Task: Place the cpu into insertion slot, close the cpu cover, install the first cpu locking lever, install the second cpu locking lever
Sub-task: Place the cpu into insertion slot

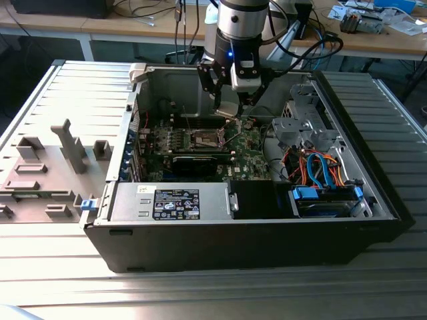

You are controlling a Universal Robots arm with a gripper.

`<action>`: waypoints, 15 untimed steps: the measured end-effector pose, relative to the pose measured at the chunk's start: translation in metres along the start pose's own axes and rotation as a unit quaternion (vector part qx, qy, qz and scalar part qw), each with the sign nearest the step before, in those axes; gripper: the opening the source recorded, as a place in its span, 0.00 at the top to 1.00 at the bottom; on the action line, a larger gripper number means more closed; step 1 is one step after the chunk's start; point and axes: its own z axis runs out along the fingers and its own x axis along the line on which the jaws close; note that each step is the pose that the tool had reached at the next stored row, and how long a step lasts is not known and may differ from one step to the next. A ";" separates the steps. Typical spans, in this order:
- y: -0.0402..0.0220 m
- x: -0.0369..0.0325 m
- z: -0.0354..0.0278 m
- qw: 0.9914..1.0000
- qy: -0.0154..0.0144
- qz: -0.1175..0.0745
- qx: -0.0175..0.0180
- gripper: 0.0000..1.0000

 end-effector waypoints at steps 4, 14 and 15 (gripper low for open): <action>0.0000 0.0000 0.0001 1.000 0.000 0.004 0.000 0.46; 0.0000 0.0000 0.0001 1.000 -0.001 0.014 0.001 0.46; 0.0000 0.0000 0.0002 1.000 -0.001 0.015 0.001 0.46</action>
